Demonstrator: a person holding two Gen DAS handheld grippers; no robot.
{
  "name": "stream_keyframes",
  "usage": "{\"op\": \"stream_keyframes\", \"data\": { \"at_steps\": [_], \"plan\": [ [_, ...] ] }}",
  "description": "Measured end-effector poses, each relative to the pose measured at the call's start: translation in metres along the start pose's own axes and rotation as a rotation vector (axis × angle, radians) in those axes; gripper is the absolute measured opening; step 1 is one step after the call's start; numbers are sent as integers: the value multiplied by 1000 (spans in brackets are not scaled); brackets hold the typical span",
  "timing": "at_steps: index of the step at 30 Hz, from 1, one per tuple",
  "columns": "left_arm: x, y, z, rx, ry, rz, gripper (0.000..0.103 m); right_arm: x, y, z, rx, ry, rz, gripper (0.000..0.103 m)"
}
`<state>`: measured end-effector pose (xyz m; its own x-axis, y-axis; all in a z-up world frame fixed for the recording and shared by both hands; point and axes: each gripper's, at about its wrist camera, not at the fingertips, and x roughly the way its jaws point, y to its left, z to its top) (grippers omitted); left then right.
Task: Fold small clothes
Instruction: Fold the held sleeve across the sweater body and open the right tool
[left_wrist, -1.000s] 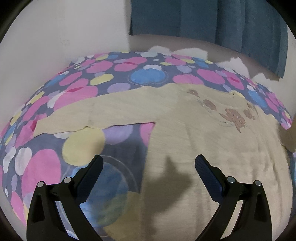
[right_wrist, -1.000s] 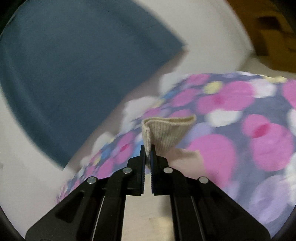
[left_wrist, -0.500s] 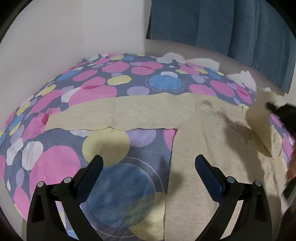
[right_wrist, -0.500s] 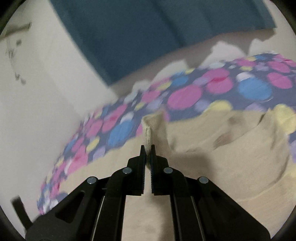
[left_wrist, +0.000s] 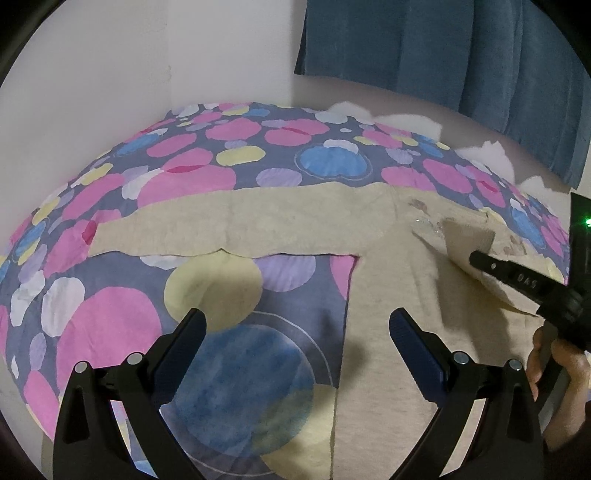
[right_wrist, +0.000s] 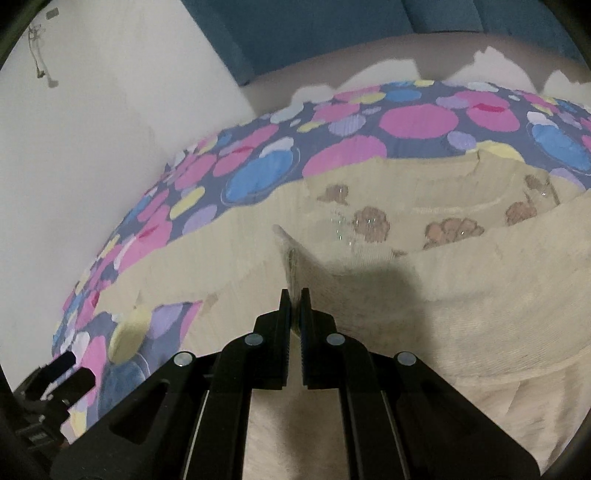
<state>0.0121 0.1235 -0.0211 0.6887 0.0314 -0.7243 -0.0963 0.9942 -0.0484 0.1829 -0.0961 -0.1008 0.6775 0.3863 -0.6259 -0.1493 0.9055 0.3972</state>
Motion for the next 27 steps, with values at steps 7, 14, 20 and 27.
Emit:
{"op": "stream_keyframes", "data": {
  "at_steps": [7, 14, 20, 27],
  "plan": [
    [3, -3, -1, 8, 9, -4, 99, 20, 5, -12, -37, 79, -2, 5],
    [6, -6, -4, 14, 19, -9, 99, 35, -2, -20, -7, 164, 36, 11],
    [9, -8, -6, 15, 29, -8, 99, 34, 7, -25, -49, 195, 88, 25],
    [14, -6, -7, 9, 41, -7, 99, 19, 16, -30, -83, 247, 251, 28]
  ]
}}
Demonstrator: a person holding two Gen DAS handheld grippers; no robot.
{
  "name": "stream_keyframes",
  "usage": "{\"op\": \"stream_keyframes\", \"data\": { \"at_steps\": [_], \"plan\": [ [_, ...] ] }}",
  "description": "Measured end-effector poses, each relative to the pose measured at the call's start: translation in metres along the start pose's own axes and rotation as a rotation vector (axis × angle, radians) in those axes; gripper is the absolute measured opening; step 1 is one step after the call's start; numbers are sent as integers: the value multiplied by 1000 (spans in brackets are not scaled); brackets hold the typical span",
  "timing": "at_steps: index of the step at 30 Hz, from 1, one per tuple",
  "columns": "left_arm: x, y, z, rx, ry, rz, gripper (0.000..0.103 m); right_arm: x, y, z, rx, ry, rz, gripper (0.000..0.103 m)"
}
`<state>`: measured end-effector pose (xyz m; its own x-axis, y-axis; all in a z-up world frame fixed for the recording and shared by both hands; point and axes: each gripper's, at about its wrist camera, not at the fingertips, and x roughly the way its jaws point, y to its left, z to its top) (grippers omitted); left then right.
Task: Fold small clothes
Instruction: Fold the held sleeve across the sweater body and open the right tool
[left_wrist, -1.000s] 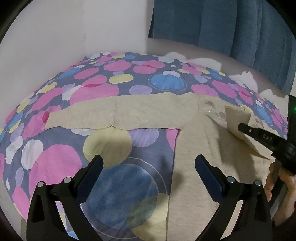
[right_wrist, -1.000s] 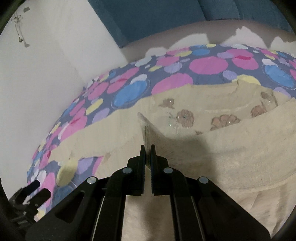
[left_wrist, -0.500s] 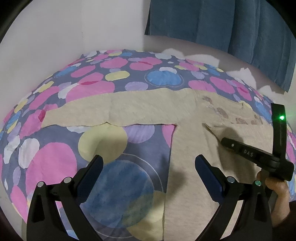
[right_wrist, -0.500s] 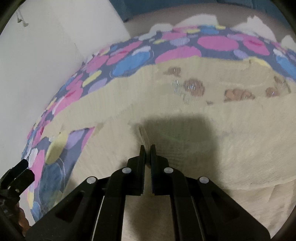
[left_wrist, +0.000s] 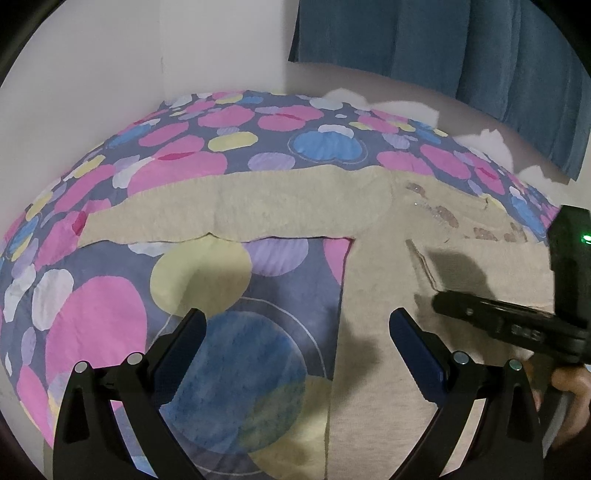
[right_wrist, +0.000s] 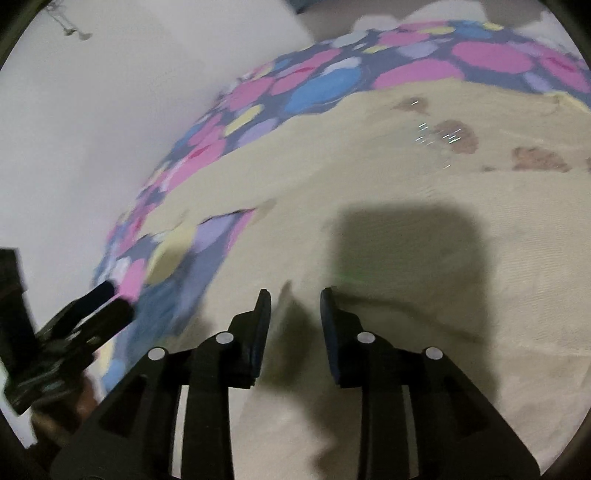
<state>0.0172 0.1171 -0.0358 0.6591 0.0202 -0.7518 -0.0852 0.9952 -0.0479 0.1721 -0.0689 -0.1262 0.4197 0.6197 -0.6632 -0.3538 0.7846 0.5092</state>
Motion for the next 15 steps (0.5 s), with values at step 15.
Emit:
{"op": "stream_keyframes", "data": {
  "at_steps": [15],
  "plan": [
    [12, 25, 0, -75, 21, -8, 99, -172, -122, -72, 250, -285, -73, 67]
  ]
}}
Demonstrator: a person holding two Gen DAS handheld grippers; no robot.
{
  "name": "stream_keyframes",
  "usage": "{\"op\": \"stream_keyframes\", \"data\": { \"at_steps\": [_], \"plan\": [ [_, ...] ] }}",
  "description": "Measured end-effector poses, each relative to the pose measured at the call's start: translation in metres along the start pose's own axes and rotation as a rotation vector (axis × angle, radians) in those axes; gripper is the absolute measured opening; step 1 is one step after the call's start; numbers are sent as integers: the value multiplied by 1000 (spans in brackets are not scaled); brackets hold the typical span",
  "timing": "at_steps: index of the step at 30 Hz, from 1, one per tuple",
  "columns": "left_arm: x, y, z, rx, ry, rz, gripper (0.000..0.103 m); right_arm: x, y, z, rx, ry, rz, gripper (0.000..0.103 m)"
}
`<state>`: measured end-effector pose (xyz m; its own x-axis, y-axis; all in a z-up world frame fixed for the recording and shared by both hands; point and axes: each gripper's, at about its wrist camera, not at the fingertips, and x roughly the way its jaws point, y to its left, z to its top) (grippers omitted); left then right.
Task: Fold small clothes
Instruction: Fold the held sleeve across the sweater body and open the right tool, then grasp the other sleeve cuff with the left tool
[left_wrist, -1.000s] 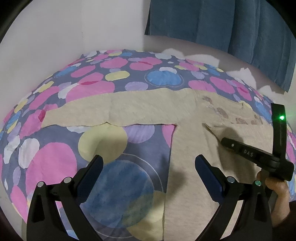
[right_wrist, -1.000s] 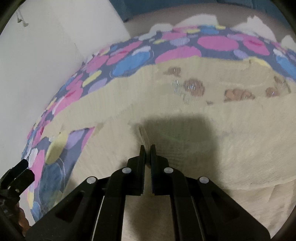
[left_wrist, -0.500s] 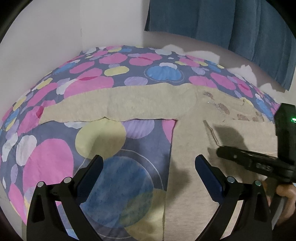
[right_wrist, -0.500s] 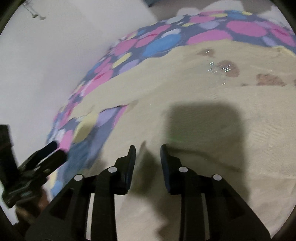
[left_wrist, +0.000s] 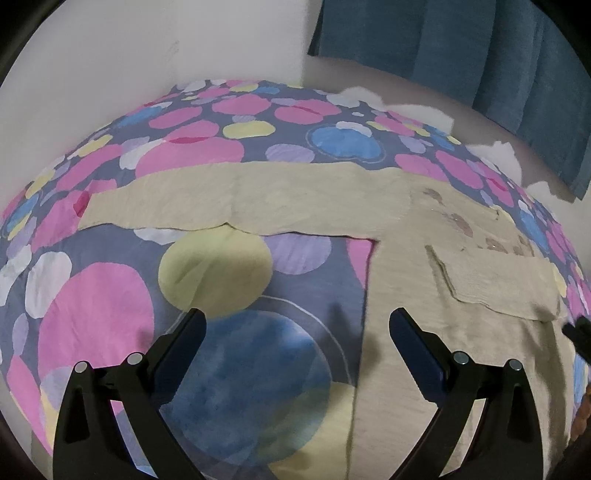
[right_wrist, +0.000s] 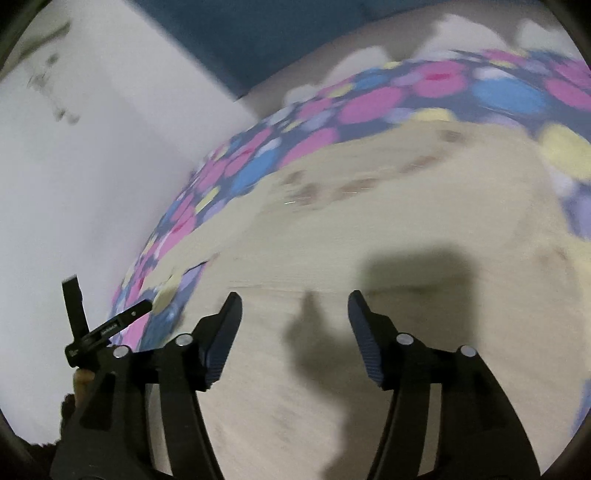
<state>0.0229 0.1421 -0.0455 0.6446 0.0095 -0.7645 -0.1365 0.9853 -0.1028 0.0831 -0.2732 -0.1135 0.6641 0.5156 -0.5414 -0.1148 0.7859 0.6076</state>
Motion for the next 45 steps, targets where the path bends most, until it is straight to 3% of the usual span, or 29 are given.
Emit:
{"op": "stream_keyframes", "data": {
  "at_steps": [4, 6, 8, 10, 22, 24, 25, 28, 37, 45],
  "plan": [
    [4, 9, 1, -17, -4, 6, 99, -25, -59, -11, 164, -69, 43, 88],
    [6, 15, 2, -25, -12, 8, 99, -29, -88, -14, 290, -95, 85, 91],
    [8, 22, 4, -36, -14, 4, 99, -33, -97, -12, 304, -138, 138, 93],
    [12, 36, 7, -62, -7, -16, 99, -35, -100, -12, 305, -176, 114, 100],
    [45, 167, 34, -338, -10, -58, 99, -27, -92, -14, 243, -182, 68, 101],
    [55, 187, 37, -395, 2, -105, 99, -28, -92, -15, 241, -193, 61, 101],
    [59, 199, 38, -434, -17, -165, 98, -29, -91, -17, 241, -198, 58, 101],
    [62, 218, 41, -503, -56, -251, 98, -26, -90, -16, 228, -192, 36, 101],
    [73, 239, 60, -510, -36, -321, 98, -22, -88, -16, 214, -168, 0, 101],
    [86, 254, 76, -543, -24, -309, 98, -21, -87, -17, 205, -155, -19, 101]
  ]
}}
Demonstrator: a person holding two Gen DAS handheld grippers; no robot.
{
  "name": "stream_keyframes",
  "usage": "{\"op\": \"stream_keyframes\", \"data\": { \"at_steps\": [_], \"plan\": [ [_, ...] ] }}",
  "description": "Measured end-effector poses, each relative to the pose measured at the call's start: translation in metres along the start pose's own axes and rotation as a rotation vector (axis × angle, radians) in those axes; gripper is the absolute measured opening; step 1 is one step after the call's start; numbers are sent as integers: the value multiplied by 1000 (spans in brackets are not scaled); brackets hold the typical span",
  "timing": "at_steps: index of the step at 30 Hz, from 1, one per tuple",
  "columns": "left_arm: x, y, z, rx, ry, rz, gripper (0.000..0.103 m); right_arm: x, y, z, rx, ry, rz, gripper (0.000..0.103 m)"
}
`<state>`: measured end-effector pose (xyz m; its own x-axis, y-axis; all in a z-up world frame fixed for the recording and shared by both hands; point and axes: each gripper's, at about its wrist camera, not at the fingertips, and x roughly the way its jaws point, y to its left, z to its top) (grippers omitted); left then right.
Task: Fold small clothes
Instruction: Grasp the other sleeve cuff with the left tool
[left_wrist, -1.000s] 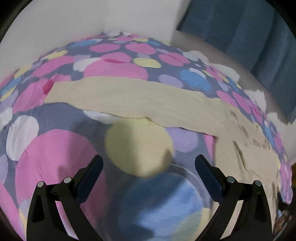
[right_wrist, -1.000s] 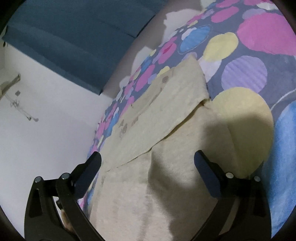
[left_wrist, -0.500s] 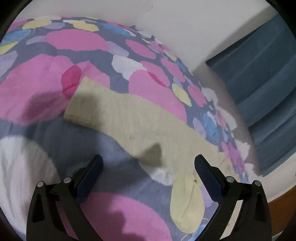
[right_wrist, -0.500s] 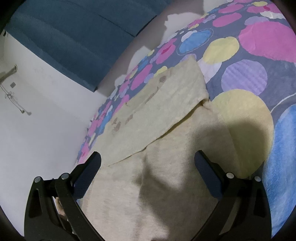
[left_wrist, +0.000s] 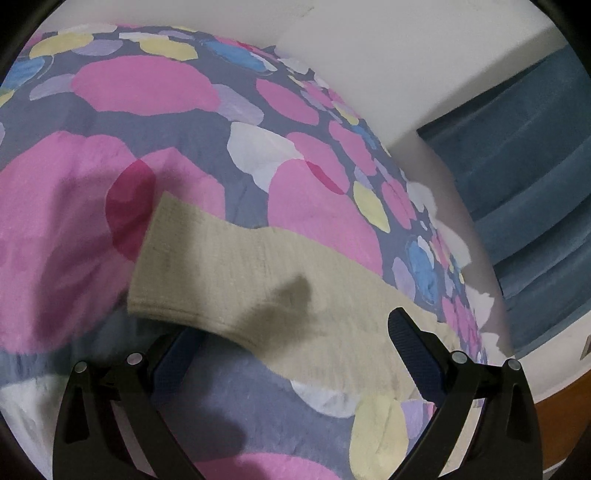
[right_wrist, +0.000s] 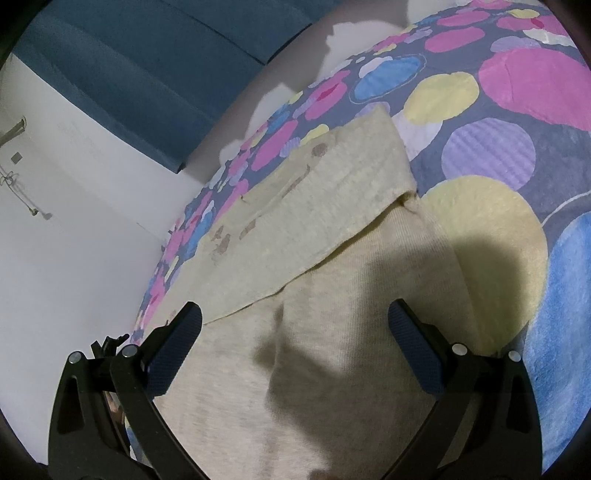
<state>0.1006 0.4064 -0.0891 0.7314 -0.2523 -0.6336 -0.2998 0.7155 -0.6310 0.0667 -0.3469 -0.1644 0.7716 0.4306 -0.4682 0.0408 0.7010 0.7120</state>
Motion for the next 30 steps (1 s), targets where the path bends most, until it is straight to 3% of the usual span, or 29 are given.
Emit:
{"op": "stream_keyframes", "data": {
  "at_steps": [3, 4, 5, 6, 9, 11, 15, 21, 26, 30],
  "plan": [
    [2, 0, 5, -11, 12, 11, 97, 1, 1, 0, -2, 2, -4, 101],
    [2, -2, 6, -3, 13, 31, 89, 1, 1, 0, -2, 3, -5, 101],
    [2, -3, 6, 12, 13, 62, 61, 1, 1, 0, -3, 4, -7, 101],
    [5, -4, 7, 24, 23, 93, 50, 1, 1, 0, -4, 5, -8, 101],
    [9, 4, 8, 6, 36, 105, 33, 1, 1, 0, -4, 5, -9, 101],
    [8, 11, 10, -17, 32, 117, 14, 1, 1, -1, -3, 3, -8, 101],
    [1, 20, 8, -71, 8, 110, 6, 2, 1, -1, -5, 7, -14, 101],
    [-26, -35, 10, 73, -99, 178, 5, 2, 3, -1, -8, 9, -22, 101],
    [-55, -135, 5, 277, -181, 119, 5, 3, 4, -1, -12, 13, -30, 101],
    [-64, -232, -25, 462, -197, 31, 5, 4, 4, -1, -13, 14, -35, 101]
  ]
}}
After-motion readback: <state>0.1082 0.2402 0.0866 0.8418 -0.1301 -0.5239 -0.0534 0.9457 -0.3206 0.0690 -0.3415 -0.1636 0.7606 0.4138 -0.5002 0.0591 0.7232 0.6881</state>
